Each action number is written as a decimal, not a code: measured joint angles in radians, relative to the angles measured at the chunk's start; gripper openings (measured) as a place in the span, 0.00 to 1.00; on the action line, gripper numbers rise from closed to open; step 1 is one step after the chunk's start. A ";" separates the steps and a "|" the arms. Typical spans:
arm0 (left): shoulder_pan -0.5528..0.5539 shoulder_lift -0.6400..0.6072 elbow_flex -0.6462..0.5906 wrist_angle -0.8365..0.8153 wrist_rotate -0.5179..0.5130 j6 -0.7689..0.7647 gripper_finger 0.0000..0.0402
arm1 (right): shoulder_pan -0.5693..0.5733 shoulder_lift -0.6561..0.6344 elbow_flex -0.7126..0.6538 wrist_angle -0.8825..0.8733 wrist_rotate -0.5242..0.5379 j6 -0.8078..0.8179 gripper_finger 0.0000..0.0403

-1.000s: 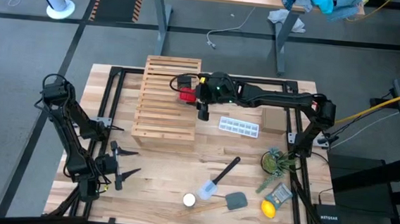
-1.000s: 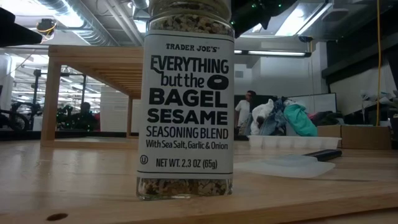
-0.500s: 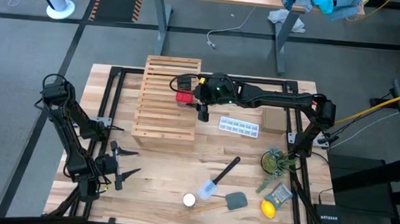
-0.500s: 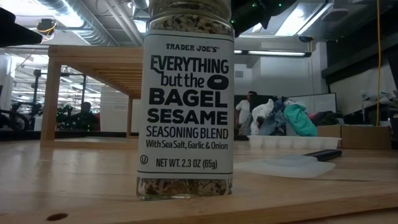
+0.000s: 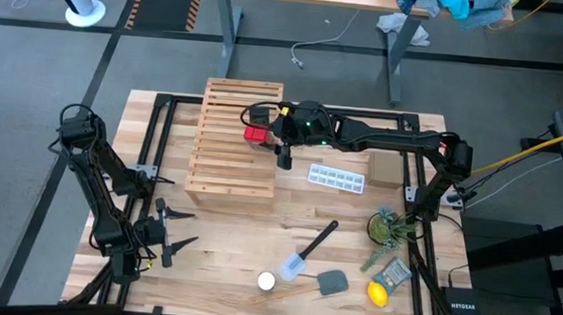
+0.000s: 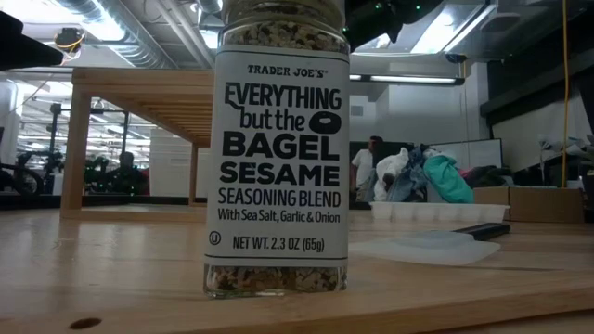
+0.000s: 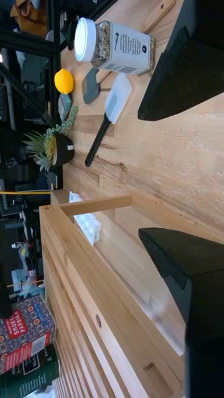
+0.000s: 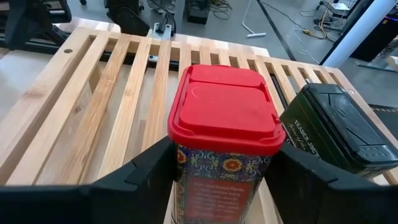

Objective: Shelf spices
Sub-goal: Put the red seasoning can on the shelf, then put the white seasoning bottle on the shelf

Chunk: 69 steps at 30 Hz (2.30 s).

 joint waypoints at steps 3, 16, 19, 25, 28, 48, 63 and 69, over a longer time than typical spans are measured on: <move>0.000 0.000 0.000 0.000 0.000 0.000 0.72 | 0.000 0.000 0.000 -0.008 0.000 0.000 0.57; 0.000 0.000 0.000 0.000 0.000 0.000 0.72 | 0.000 0.000 0.000 -0.009 0.052 0.142 0.59; 0.000 0.000 0.000 0.000 0.000 0.000 0.72 | 0.000 0.000 0.000 -0.008 0.053 0.144 0.61; 0.000 0.000 0.000 0.000 0.000 0.000 0.72 | 0.000 0.000 0.000 -0.008 0.052 0.145 0.68; 0.000 0.000 0.000 0.000 0.000 0.000 0.72 | 0.000 0.000 0.000 -0.008 0.053 0.145 0.70; 0.000 0.000 0.000 0.002 0.000 0.000 0.72 | 0.000 -0.017 0.093 -0.130 0.050 0.145 0.72; 0.000 0.000 0.000 0.004 0.000 0.000 0.72 | 0.217 -0.018 0.331 -0.598 0.049 0.155 0.72; 0.000 0.000 0.000 0.045 0.002 0.003 0.72 | 0.422 -0.018 0.344 -0.823 0.049 0.336 0.72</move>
